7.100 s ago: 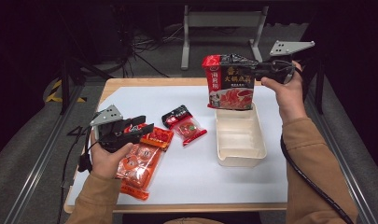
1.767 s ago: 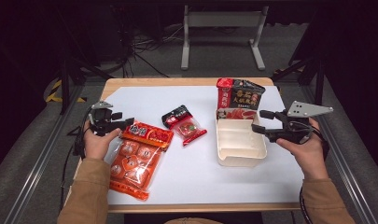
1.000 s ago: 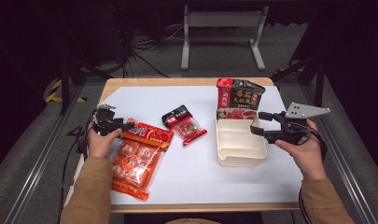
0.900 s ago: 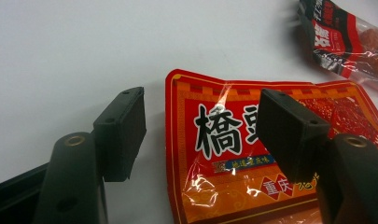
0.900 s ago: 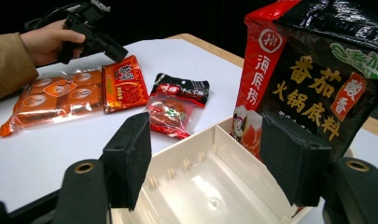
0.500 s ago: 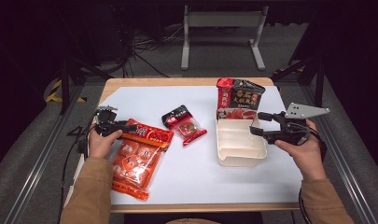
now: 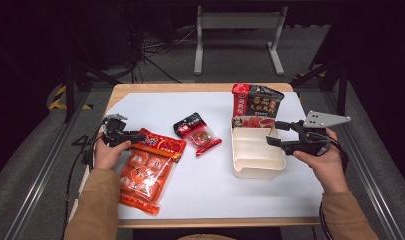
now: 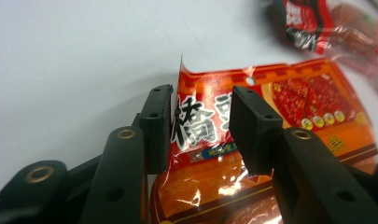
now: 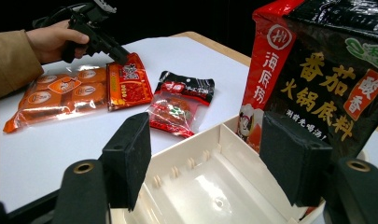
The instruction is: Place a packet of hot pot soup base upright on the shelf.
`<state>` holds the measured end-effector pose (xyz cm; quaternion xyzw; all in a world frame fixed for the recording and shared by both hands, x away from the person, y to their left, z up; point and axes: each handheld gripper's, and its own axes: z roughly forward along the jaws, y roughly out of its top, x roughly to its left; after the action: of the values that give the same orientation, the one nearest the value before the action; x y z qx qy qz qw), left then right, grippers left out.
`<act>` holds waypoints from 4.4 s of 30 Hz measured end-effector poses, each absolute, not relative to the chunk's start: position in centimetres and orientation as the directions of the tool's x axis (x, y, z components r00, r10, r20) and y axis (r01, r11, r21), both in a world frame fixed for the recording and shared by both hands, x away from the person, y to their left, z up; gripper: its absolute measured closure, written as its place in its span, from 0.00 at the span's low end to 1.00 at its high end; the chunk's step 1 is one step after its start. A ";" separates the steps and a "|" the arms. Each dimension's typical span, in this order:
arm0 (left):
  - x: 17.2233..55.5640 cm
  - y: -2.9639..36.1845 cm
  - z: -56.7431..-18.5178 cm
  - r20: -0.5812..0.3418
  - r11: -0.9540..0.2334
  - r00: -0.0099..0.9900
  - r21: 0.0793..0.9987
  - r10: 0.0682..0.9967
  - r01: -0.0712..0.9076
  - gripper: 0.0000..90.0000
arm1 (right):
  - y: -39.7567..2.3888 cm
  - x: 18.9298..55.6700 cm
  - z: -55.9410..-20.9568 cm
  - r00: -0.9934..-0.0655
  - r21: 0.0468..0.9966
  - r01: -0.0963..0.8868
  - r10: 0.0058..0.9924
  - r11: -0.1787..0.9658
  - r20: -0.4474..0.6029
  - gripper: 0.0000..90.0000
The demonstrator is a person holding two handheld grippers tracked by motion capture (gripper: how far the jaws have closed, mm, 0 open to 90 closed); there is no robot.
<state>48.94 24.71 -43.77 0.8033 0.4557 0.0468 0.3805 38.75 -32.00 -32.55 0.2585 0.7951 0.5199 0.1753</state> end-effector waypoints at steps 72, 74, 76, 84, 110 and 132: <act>44.3 25.7 -36.2 -0.185 -0.211 0.583 0.812 0.791 0.544 1.00 | -28.7 38.6 -32.1 -0.856 0.928 0.227 0.516 0.295 0.045 0.52; 44.1 25.6 -35.9 -0.171 -0.223 0.591 0.815 0.788 0.534 1.00 | -28.5 38.6 -32.0 -0.855 0.931 0.228 0.516 0.284 0.051 0.52; 43.4 25.3 -34.6 -0.156 -0.227 0.608 0.833 0.779 0.504 1.00 | -28.2 38.5 -31.9 -0.856 0.934 0.229 0.514 0.273 0.059 0.54; 41.8 24.8 -32.4 -0.128 -0.226 0.639 0.868 0.759 0.442 1.00 | -27.6 38.2 -31.4 -0.866 0.940 0.242 0.490 0.239 0.099 0.57; 37.1 22.8 -27.9 -0.035 -0.239 0.732 0.934 0.680 0.266 1.00 | -21.1 38.1 -31.7 -0.900 0.953 0.191 0.429 0.236 0.074 0.34; 35.2 21.8 -26.4 0.020 -0.278 0.786 0.941 0.618 0.195 1.00 | -15.3 39.6 -34.8 -0.914 0.944 0.223 0.389 0.243 0.116 0.30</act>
<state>35.17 21.76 -26.41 0.7749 0.2623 0.1959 0.5407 39.56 -15.27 -34.75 0.1948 0.7852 0.5835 0.0709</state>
